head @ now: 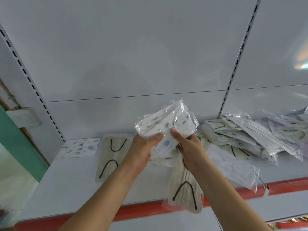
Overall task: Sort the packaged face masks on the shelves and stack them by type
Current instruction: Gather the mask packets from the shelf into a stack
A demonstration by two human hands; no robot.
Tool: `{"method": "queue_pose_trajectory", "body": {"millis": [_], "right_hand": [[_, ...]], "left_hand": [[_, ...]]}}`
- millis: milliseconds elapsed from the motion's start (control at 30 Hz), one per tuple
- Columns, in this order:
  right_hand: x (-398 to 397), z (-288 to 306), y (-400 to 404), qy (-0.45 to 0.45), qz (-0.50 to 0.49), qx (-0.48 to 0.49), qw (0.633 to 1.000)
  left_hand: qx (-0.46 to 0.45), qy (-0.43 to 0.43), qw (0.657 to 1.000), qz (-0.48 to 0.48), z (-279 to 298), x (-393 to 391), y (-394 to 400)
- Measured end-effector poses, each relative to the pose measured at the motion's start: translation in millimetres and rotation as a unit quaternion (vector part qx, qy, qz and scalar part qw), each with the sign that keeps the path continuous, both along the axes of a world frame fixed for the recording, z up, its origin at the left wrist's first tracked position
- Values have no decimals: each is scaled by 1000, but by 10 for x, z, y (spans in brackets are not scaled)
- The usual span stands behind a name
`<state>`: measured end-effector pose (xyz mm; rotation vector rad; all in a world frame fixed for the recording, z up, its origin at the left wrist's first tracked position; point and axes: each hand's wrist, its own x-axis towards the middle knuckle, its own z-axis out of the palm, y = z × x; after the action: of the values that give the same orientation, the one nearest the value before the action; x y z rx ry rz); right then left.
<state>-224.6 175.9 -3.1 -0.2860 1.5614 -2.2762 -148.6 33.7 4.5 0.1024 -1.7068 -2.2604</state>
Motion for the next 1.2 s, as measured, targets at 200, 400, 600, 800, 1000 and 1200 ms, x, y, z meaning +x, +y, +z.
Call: {"method": "queue_pose_trajectory", "body": {"millis": [200,400,600,800,1000,1200], "right_hand": [[-65,-23,612,176,-45,196,964],[-16,-246,1138,272,-71,375,883],[-166,-463,1678,228,-55,623,746],[-211,-76,1714,306,-227,534,755],[-515,437,1511,347,-110,507,781],[-401,707,782,419,117,476,764]], "left_hand": [[-129,-27,991,6,-112,128,-124],[-255,-80,963,24,-416,116,-93],[-220,-88,968,81,-449,30,-94],[-217,-49,972,81,-248,-8,-123],[-221,-7,975,-4,92,-86,28],[-266,-8,964,-19,302,-286,41]]}}
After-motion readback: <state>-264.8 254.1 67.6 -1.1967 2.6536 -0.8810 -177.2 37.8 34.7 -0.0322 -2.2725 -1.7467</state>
